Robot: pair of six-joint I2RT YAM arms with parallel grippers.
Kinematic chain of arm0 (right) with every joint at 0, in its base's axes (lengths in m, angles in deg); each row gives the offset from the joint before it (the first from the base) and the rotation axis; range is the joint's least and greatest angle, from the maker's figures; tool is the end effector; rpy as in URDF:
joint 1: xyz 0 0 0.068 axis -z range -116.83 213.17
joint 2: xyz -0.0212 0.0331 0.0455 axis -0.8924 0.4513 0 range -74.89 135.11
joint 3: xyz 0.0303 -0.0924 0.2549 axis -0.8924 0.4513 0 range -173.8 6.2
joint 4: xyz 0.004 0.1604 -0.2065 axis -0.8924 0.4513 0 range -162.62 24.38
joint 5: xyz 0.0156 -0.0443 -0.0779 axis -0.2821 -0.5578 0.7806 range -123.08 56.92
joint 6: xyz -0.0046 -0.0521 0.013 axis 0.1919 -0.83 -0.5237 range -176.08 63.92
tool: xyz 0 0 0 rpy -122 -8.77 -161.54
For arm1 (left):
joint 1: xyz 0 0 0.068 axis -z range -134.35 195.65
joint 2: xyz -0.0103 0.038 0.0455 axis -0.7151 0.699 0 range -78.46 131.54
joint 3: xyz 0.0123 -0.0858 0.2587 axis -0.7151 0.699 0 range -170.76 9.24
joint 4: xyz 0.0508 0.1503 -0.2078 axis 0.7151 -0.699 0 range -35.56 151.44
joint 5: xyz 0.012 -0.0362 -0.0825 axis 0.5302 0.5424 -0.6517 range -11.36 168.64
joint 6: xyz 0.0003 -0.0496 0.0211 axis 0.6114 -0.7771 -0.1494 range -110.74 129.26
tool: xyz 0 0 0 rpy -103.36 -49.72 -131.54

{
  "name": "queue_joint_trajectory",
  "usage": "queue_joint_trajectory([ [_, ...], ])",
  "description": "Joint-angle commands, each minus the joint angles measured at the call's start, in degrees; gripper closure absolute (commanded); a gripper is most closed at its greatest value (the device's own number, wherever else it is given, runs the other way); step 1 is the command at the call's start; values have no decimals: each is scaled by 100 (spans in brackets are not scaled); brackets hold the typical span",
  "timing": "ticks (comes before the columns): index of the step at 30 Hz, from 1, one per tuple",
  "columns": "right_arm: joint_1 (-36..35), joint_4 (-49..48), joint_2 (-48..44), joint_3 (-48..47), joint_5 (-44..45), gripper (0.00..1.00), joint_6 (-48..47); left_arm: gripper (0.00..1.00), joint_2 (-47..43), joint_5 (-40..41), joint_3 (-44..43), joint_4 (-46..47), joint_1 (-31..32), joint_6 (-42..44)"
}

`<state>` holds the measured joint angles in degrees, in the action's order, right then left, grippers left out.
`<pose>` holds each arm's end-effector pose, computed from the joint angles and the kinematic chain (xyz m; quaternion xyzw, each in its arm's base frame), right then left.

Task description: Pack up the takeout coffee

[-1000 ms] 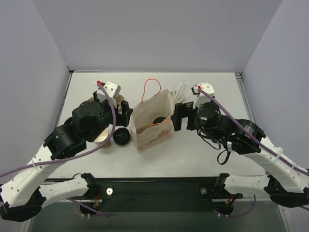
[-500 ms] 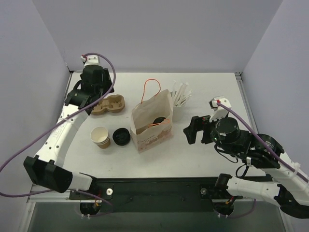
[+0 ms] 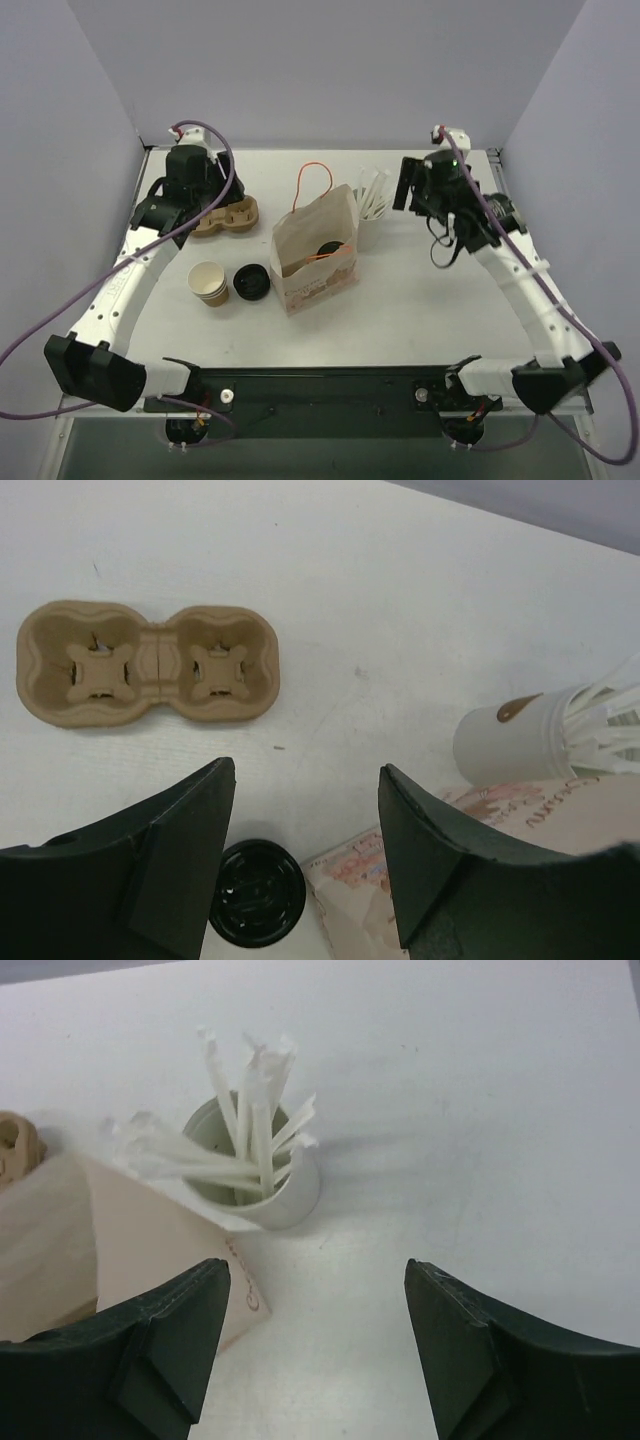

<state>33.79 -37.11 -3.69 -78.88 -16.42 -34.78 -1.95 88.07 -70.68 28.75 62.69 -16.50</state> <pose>0.2306 0.1182 0.4406 0.0235 0.8222 0.1296 0.5537 0.2834 -0.0808 0.3913 -0.1068 0.8543 -0.1177 0.4948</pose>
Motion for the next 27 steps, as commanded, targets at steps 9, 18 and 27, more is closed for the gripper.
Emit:
queue_joint_trajectory([
  [9, 2121, -922, 2468, -1494, -3476, 50, -56, 31, -1428, -794, 768, -88, 326, -448],
  [18, 2244, -1178, 3418, -1889, -4338, 56, -64, 30, -1499, -600, 592, -282, 362, -237],
  [27, 2253, -1494, 3805, -1881, -4611, 72, -99, 30, -1411, -627, 583, -361, 353, -298],
])
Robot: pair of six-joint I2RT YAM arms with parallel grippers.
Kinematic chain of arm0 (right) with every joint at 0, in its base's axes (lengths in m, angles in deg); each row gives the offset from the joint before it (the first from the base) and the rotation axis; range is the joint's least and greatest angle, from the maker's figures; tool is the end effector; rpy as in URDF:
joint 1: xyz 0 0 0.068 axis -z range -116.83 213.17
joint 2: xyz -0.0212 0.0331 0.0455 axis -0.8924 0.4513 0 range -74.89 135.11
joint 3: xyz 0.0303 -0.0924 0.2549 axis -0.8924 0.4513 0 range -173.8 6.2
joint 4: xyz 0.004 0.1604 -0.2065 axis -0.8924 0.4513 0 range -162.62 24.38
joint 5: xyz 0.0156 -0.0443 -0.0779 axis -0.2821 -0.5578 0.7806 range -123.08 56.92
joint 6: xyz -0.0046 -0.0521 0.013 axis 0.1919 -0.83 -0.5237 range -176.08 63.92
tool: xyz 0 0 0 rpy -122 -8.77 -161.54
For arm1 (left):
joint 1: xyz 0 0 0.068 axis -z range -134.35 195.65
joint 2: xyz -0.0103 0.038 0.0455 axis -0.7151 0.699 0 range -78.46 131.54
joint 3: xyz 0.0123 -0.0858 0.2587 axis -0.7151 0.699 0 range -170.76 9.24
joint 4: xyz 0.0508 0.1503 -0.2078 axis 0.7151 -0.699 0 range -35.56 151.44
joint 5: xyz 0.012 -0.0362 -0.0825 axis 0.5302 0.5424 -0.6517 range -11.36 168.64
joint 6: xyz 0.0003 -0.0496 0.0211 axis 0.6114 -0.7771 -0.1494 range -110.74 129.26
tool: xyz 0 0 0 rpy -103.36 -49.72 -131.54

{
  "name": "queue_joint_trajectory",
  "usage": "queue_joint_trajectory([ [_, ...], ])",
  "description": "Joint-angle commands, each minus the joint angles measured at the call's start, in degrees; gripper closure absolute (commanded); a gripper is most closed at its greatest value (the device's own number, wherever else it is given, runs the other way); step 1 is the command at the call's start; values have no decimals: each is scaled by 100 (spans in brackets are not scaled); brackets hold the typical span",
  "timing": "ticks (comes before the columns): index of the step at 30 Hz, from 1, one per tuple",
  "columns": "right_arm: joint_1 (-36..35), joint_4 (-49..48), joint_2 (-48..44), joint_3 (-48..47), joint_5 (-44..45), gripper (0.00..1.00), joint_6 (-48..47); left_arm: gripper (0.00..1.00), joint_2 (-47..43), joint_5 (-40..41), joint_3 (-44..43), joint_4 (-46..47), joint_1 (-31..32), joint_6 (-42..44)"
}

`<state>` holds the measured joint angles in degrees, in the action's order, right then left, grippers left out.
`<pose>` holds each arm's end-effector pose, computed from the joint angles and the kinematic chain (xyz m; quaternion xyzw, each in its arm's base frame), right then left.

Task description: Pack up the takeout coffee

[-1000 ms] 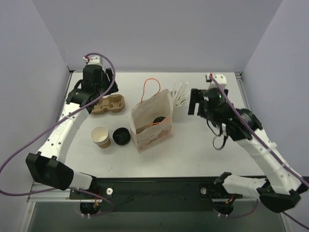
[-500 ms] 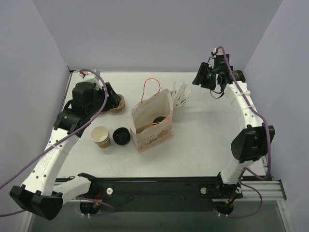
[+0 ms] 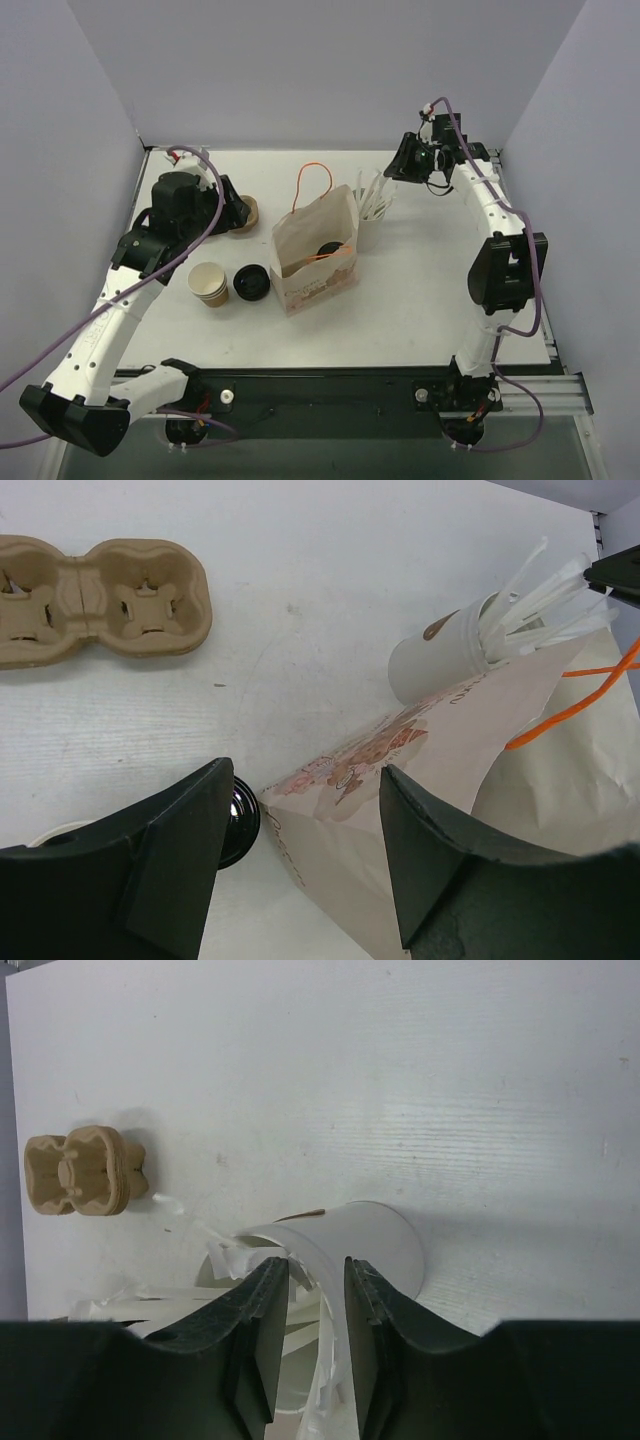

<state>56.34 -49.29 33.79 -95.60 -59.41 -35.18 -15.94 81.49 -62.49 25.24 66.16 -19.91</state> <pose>0.4415 0.0688 0.3405 -0.0093 0.8517 0.3080 0.4238 0.2142 -0.0783 0.3965 -0.0773 0.8490 -0.2002 0.4829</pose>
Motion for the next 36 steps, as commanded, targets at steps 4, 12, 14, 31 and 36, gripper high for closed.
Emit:
queue_joint_trajectory([
  [4, 6, -425, 31, -148, -373, 88, -192, 30, 14, 49, -263, -35, 5, 52],
  [12, 33, -435, -294, -112, -259, 95, -245, 31, 76, -21, -307, -53, -3, 25],
  [14, 33, -435, -374, -95, -215, 95, -289, 30, 76, -48, -307, -27, -3, 16],
  [31, 33, 65, -1121, -401, 321, 96, -403, 31, -3, -285, -395, -97, -3, -80],
  [36, -29, 198, -1813, -560, 461, 100, -78, 31, -196, -750, -404, -80, 23, -46],
])
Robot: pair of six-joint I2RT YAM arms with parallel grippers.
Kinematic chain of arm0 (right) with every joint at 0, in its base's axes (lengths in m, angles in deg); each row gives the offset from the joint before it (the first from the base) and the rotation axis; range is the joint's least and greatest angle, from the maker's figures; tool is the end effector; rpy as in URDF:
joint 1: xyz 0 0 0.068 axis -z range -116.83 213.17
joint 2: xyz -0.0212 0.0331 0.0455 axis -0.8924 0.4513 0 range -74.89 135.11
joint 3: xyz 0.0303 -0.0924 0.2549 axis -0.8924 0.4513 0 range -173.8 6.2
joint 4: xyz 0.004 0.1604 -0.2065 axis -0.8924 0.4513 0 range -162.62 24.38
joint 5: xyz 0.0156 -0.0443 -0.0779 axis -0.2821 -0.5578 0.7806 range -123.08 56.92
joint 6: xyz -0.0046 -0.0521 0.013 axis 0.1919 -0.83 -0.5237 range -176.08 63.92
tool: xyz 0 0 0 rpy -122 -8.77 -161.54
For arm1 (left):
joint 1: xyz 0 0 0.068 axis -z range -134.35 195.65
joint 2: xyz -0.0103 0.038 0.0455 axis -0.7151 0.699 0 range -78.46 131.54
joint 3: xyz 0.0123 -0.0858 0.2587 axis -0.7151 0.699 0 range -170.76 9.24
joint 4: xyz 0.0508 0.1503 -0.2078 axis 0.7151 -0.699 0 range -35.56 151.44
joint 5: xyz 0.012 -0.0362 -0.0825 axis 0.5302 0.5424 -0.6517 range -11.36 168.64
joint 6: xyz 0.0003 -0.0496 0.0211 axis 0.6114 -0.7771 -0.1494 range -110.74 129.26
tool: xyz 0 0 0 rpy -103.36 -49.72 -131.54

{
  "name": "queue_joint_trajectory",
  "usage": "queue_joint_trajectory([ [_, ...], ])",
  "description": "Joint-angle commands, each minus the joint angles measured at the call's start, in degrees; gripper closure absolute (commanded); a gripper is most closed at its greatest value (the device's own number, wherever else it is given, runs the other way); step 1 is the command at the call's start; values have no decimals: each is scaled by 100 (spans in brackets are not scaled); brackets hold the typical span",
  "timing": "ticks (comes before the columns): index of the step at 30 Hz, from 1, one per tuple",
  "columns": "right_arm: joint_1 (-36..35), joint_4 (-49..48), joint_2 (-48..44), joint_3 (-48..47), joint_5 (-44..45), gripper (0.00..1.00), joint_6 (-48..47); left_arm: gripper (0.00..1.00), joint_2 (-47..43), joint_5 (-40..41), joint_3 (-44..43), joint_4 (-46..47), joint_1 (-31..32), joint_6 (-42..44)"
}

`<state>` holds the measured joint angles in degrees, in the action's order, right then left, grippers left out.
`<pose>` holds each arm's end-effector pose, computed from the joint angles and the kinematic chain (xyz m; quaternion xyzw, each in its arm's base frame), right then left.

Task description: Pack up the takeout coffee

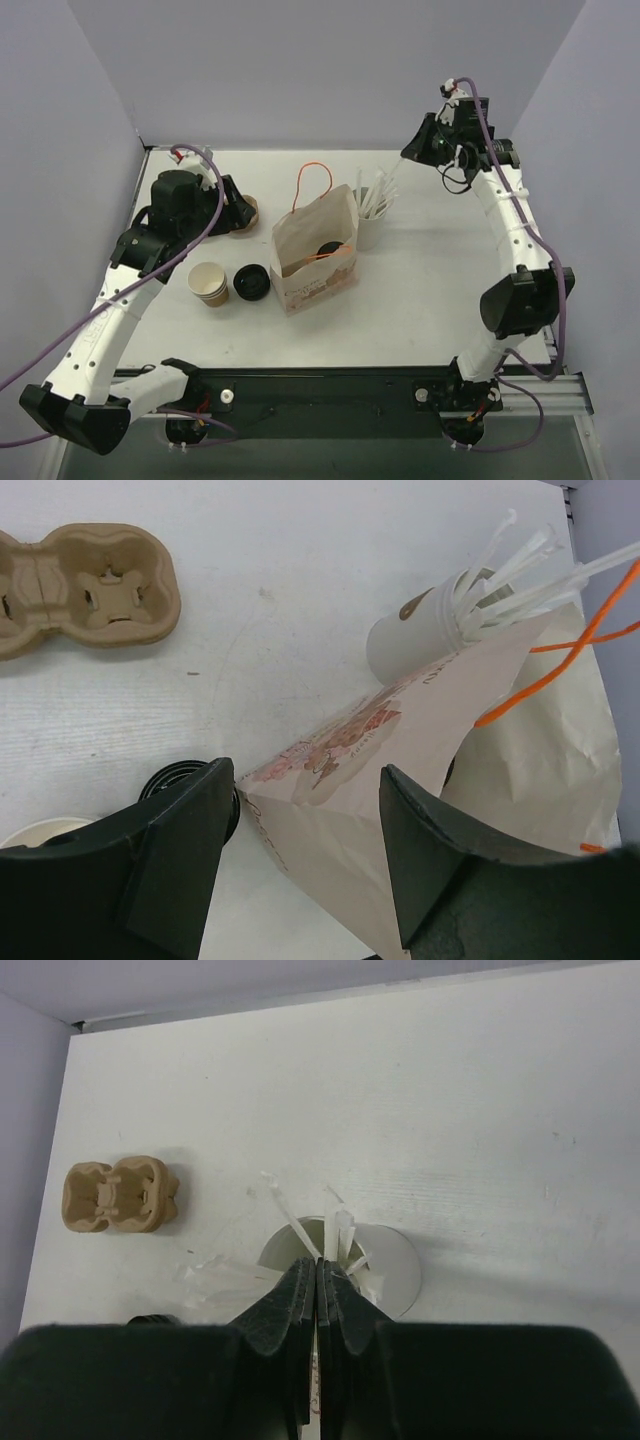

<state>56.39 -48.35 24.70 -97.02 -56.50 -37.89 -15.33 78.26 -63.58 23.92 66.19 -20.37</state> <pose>0.4001 0.0618 0.4116 -0.0349 0.8127 0.2834 0.5078 0.2143 -0.0806 0.3982 -0.0662 0.8539 -0.2214 0.4663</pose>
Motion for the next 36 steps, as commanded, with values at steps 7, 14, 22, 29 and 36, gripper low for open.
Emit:
queue_joint_trajectory([
  [7, -244, 438, -1969, -497, 478, 100, 150, 30, -749, -656, -172, -27, 56, -8],
  [14, -955, 816, -2515, -998, 646, 100, -229, 30, -1136, -411, -215, -98, 302, 229],
  [22, -2457, 948, -2541, -859, 1401, 100, -510, 29, -1295, -6, -365, -265, 557, 554],
  [29, -3503, 913, -1919, -620, 1858, 100, -589, 27, -1304, 223, -462, -344, 741, 739],
  [36, -3979, 1131, -864, -1137, 1718, 99, -633, 27, -1400, 442, -338, -344, 855, 818],
])
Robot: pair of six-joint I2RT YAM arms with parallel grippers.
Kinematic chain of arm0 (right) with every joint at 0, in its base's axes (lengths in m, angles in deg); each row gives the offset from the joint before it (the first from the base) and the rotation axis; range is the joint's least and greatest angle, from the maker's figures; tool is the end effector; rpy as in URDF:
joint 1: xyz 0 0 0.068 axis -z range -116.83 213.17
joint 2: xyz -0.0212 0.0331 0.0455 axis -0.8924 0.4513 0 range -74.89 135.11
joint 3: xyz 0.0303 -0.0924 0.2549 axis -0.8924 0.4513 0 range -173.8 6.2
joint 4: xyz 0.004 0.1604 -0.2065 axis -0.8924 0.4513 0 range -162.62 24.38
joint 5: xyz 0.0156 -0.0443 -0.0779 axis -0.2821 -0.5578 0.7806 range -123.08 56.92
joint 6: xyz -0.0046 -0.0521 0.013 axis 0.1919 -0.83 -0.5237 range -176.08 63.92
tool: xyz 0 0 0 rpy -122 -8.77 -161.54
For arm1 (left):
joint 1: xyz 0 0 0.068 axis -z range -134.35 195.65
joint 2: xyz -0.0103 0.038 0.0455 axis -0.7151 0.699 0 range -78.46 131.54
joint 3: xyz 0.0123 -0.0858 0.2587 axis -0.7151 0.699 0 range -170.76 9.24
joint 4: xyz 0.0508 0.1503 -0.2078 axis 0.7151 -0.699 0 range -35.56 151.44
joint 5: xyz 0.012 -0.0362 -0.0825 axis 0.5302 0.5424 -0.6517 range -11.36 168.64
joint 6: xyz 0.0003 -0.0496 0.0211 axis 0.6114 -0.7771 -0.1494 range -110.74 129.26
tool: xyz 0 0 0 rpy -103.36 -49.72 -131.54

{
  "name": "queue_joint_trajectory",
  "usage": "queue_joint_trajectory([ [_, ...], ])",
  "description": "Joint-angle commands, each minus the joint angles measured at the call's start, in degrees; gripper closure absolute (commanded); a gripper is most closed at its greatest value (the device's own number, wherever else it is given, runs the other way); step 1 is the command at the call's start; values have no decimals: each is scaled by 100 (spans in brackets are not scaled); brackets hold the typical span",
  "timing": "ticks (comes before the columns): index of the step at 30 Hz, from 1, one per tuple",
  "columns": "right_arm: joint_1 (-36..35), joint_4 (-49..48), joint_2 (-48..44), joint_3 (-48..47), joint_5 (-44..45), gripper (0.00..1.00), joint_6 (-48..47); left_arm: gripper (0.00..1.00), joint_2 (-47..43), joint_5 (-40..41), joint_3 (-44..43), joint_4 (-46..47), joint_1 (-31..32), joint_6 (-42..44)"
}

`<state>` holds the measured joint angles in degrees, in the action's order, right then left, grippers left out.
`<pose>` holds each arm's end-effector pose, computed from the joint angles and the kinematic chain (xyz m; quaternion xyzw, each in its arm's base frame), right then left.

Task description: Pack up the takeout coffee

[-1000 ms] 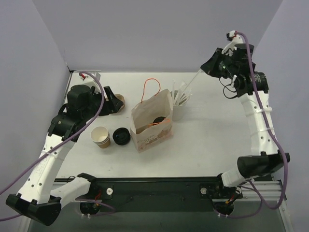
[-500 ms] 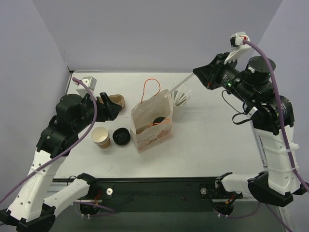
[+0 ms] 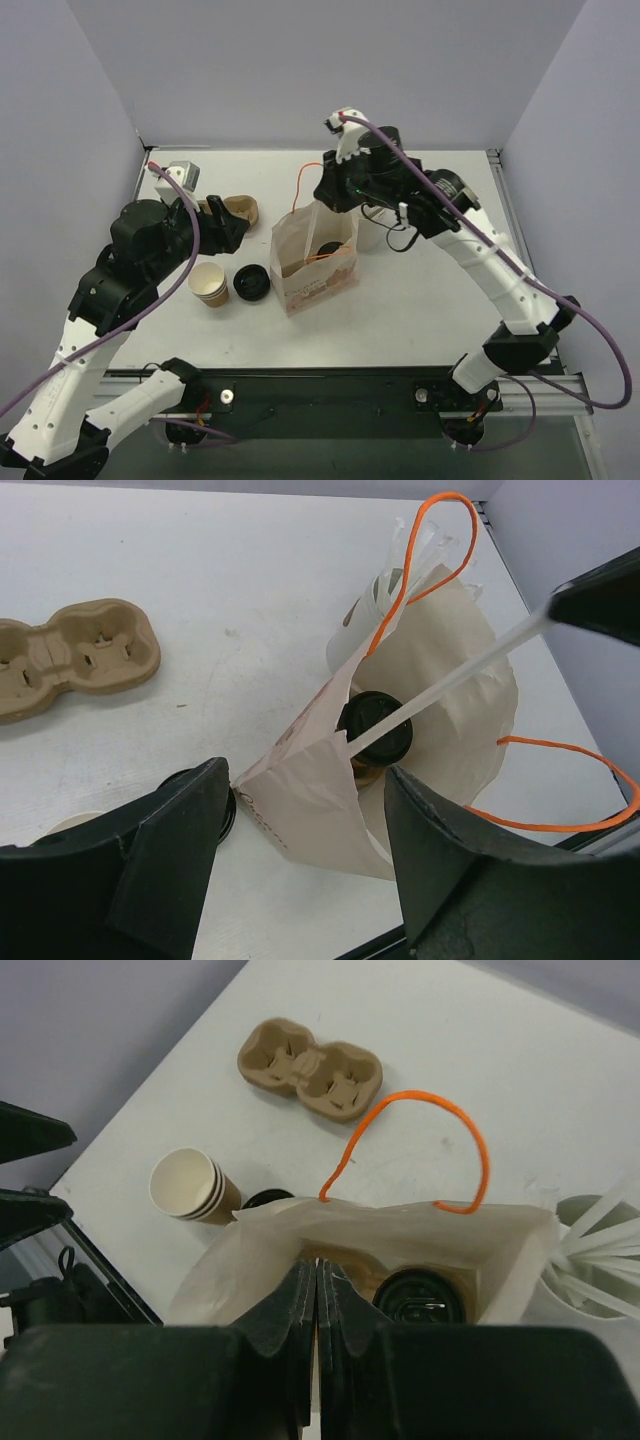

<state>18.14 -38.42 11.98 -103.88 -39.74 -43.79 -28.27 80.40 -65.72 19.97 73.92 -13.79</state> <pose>0.2193 0.2255 0.5080 -0.2526 0.7287 0.3439 0.5357 0.1355 -0.0716 0.4420 0.0273 0.8018 -0.2473 0.5433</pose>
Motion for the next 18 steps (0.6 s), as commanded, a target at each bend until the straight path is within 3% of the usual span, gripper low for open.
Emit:
queue_joint_trajectory([
  [1, -163, 244, 514, -548, 15, 99, -34, 27, -106, 228, -142, 60, 99, 169],
  [5, -304, 474, 840, -673, -29, 98, -17, 27, -80, 290, -177, 60, 196, 222],
  [9, -436, 474, 937, -558, 42, 89, -8, 27, -133, 404, -124, 139, 240, 274],
  [18, -489, 650, 604, -550, 576, 53, 168, 27, -150, 404, -203, 166, 302, 380],
])
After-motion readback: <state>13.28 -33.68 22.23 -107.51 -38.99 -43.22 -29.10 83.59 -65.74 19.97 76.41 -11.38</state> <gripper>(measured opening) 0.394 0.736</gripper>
